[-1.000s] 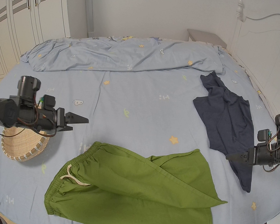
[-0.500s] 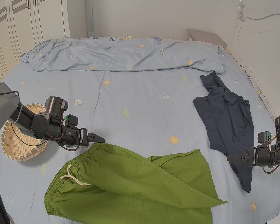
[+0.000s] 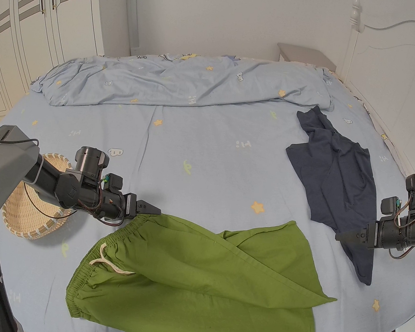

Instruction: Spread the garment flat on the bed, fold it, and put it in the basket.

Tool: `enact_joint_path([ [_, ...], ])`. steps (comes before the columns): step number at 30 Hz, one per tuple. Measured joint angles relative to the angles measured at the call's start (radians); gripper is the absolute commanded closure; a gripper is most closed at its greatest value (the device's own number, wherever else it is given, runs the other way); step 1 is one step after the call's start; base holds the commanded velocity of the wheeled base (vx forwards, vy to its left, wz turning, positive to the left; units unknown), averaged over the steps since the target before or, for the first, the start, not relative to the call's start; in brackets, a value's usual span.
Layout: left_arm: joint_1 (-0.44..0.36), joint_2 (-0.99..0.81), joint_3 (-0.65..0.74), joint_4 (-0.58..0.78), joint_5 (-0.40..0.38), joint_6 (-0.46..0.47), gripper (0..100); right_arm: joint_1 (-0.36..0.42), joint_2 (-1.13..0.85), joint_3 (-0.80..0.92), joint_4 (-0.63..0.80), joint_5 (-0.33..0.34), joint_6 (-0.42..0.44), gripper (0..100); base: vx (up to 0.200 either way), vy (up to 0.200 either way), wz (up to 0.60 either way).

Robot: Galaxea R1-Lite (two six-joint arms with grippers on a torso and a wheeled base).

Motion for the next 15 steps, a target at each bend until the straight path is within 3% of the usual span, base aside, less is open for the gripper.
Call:
enact_joint_path([
  [15, 0.014, -0.009, 0.006, 0.004, -0.001, 0.001, 100, -0.002, 0.007, 0.0, 0.0, 0.0, 0.003, 0, 0.0, 0.0, 0.0],
])
